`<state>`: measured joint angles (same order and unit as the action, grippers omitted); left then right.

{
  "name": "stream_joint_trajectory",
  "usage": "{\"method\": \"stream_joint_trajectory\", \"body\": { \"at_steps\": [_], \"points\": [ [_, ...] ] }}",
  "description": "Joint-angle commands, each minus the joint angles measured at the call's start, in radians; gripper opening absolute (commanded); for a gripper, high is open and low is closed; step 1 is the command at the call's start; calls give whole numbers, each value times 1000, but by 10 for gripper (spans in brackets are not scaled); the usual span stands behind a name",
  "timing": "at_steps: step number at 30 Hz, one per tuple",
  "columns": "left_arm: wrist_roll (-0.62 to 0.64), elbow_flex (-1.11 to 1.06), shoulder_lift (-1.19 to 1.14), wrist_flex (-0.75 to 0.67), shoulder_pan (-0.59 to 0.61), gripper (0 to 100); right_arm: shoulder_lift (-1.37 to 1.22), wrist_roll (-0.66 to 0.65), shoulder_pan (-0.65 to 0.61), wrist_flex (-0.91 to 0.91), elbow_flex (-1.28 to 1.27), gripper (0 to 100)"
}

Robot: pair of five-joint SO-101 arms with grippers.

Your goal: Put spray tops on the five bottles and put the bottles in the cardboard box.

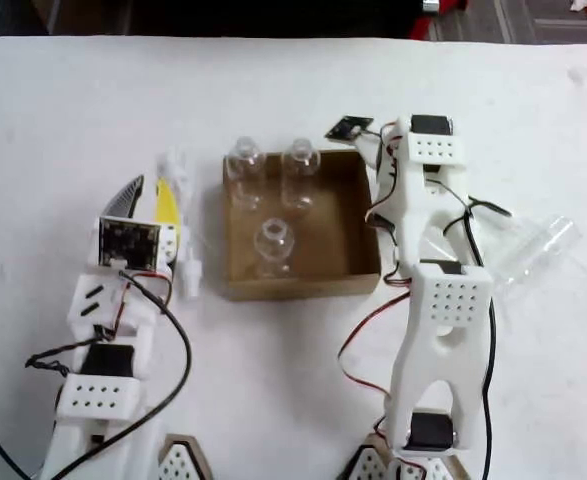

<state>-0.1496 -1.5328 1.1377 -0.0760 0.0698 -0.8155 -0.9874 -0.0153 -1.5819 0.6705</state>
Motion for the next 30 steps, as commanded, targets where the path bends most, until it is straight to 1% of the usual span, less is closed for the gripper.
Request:
{"method": "stream_joint_trajectory", "body": {
  "at_steps": [1,15,18,20,23,25,27,30],
  "points": [
    [-14,15,-1,-28,-10,80,61,-8,-1,24,38,255],
    [-15,15,-1,-26,-24,80,61,-8,-1,25,57,254],
    [-17,15,-1,-25,-30,80,53,18,-1,22,89,249],
    [-17,15,-1,-25,-28,80,51,37,-2,24,101,214],
    [-17,15,-1,-25,-28,80,50,38,-7,25,98,134],
    [-17,15,-1,-25,-28,80,50,38,-7,25,95,112],
    [-17,15,-1,-25,-28,80,50,38,-2,24,95,131],
    [-17,15,-1,-25,-28,80,50,38,2,18,94,199]
  ]
}}
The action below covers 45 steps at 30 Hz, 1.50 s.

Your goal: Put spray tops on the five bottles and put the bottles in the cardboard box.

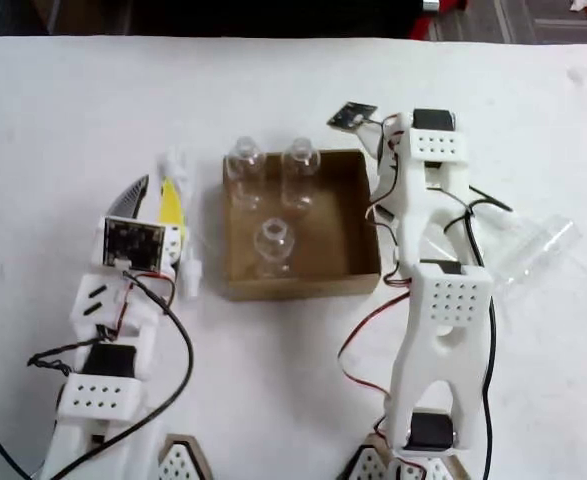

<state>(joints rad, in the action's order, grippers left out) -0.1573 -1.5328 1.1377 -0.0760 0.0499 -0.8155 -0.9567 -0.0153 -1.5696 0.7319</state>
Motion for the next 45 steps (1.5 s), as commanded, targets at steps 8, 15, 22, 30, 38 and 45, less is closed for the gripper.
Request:
{"method": "stream_joint_trajectory", "body": {
  "at_steps": [8,15,22,30,38,45],
  "points": [
    [-9,15,1,-23,-8,80,50,6,10,-13,32,241],
    [-9,15,1,-23,-8,80,50,-63,10,-50,35,190],
    [-9,15,1,-21,-8,80,48,-60,10,-13,32,66],
    [-9,15,1,-21,-8,80,68,-60,31,-22,44,20],
    [-9,15,-1,-21,-8,80,248,-54,47,-110,44,20],
    [-9,15,-1,-21,-8,80,483,115,41,-114,43,19]
  ]
}}
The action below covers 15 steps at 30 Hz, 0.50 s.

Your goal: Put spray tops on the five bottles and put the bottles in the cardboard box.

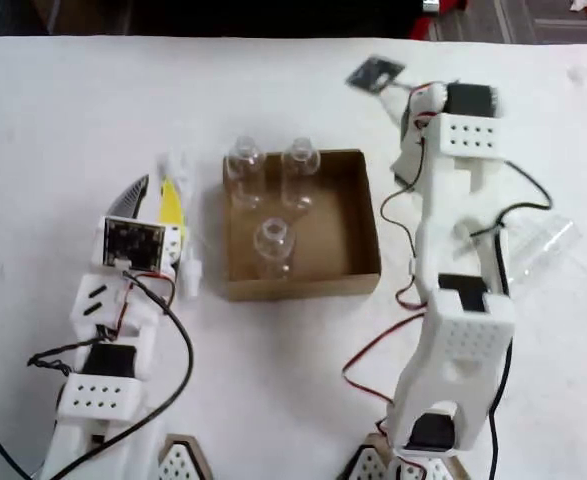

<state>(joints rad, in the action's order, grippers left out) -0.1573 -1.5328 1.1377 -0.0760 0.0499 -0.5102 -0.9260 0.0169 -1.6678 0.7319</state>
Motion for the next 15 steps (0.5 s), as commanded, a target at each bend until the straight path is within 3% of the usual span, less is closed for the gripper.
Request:
{"method": "stream_joint_trajectory", "body": {
  "at_steps": [1,15],
  "points": [
    [-9,15,-1,-21,-8,80,209,109,8,-16,41,19],
    [-9,14,-1,-21,-8,80,690,396,5,-51,-9,19]
  ]
}}
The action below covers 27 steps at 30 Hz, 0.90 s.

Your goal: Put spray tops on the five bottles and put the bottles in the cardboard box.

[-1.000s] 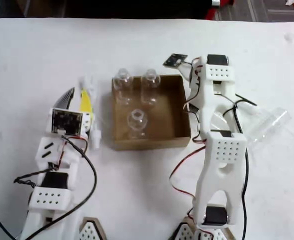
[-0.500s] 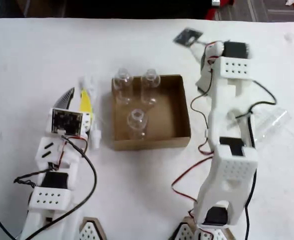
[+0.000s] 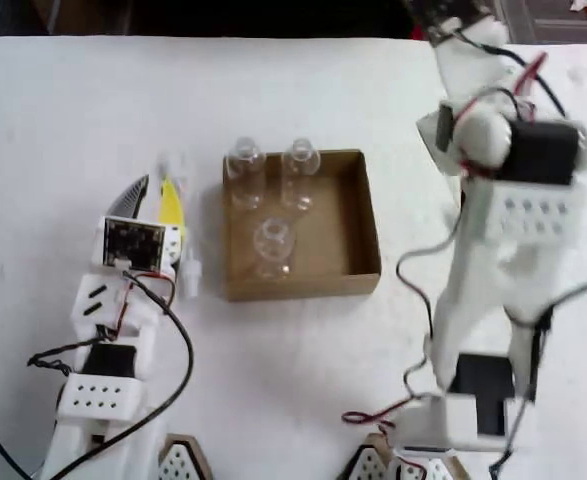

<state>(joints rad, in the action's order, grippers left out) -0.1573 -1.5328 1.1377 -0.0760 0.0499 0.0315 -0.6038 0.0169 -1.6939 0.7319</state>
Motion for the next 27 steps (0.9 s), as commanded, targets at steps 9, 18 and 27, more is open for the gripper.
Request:
{"method": "stream_joint_trajectory", "body": {
  "at_steps": [9,18,27],
  "points": [
    [-9,14,-1,-21,-8,80,429,167,-110,50,-336,19],
    [-9,14,-1,-21,-8,80,789,186,-165,484,-884,20],
    [-9,14,-1,-21,-8,80,967,195,-166,848,-1178,20]
  ]
}}
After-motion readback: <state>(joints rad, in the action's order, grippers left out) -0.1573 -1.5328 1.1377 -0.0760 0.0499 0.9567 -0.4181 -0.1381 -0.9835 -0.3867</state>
